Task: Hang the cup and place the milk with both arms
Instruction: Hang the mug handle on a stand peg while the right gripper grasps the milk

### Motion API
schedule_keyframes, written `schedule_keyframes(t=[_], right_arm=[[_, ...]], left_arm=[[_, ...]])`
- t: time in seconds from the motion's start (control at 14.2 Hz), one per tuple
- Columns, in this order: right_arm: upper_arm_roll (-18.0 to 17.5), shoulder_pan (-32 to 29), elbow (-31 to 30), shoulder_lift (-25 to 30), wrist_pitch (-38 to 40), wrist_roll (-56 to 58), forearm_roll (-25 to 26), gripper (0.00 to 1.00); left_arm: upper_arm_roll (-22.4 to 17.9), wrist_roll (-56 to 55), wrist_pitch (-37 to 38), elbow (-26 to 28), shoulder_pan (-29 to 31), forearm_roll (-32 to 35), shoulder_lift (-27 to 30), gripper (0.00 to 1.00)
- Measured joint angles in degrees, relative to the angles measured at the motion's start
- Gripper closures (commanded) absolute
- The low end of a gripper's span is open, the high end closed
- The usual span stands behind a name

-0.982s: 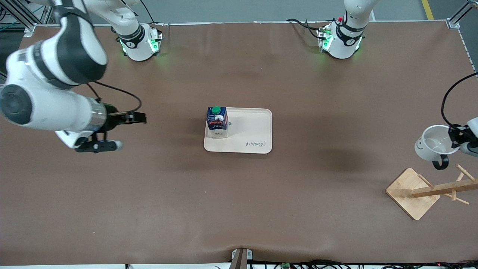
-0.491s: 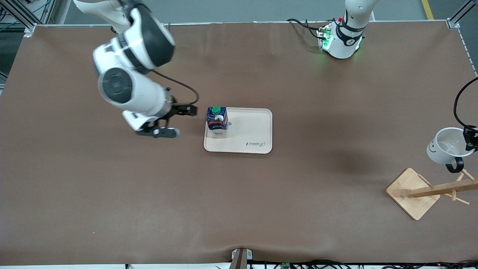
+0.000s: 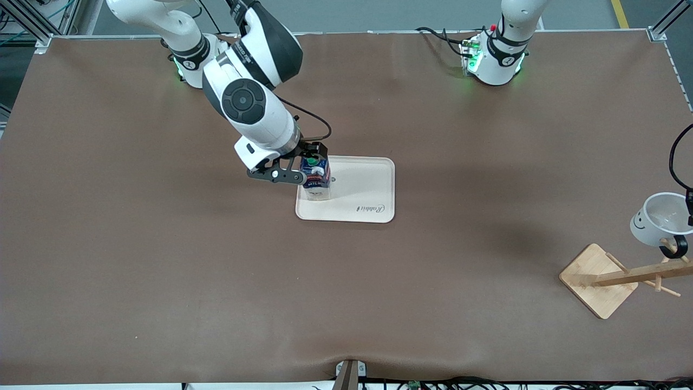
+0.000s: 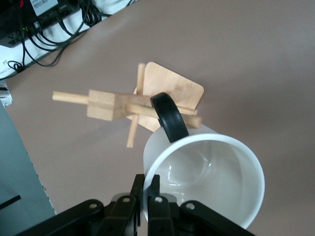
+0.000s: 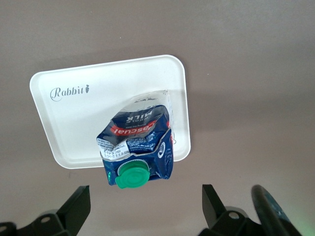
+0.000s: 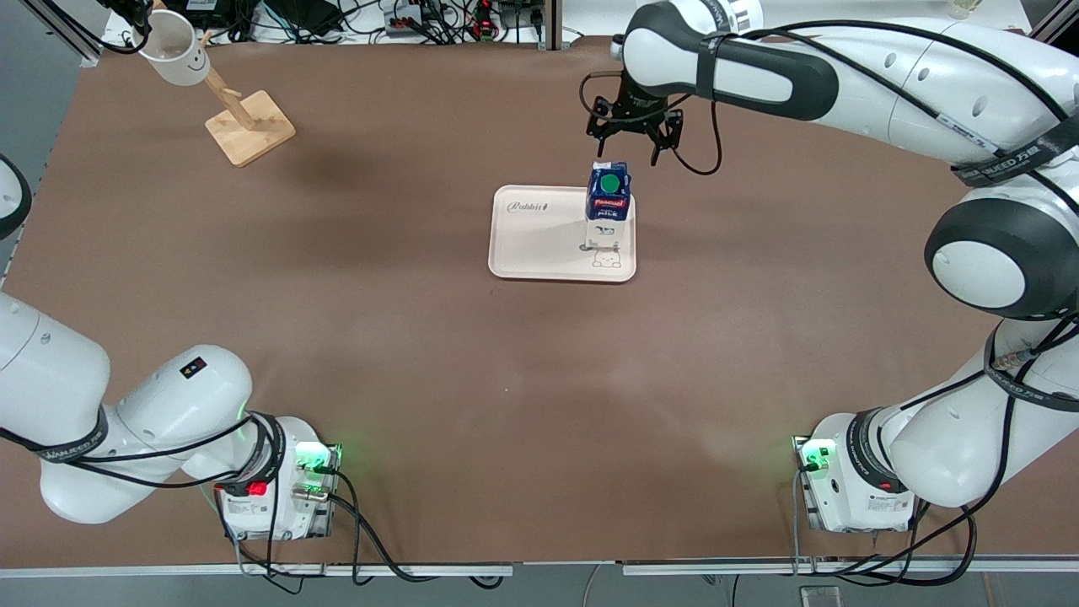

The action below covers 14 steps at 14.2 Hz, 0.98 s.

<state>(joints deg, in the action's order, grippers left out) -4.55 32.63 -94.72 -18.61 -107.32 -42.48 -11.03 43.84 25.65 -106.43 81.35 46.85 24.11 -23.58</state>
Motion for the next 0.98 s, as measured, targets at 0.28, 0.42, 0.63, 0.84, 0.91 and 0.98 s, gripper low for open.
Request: schedule_keyframes(t=[0.28,0.42,0.63,0.84,0.91,0.98], right_arm=[[0.01,1.29,-1.01,-0.11,-2.59,-1.89,0.01,0.00],[0.06,1.77,-1.23,-0.34,-3.52,-1.91,0.03,0.00],[0.06,2.34,-1.98,-1.07,-6.34,-2.03,0.17,0.00],[0.10,2.37,-2.83,-1.49,-6.76,-2.03,2.13,0.00],[0.11,2.38,-3.11,-1.50,-6.79,-2.03,2.60,0.00],[0.12,2.38,-3.33,-1.50,-6.91,-2.03,2.93,0.00]], left_arm=[[-0.13,-3.62,-1.54,-0.19,0.07,0.00,-1.35,0.00],[0.01,-6.88,-1.73,-0.25,-0.04,-0.08,-1.56,0.00],[0.80,-13.18,-1.71,-0.72,-0.43,-1.08,-1.29,0.00],[3.16,-19.72,0.87,-1.01,-0.60,-1.67,-0.20,0.00],[4.34,-22.75,2.31,-1.06,-0.66,-1.67,0.37,0.00],[5.42,-25.55,3.79,-1.07,-0.77,-1.67,1.08,0.00]])
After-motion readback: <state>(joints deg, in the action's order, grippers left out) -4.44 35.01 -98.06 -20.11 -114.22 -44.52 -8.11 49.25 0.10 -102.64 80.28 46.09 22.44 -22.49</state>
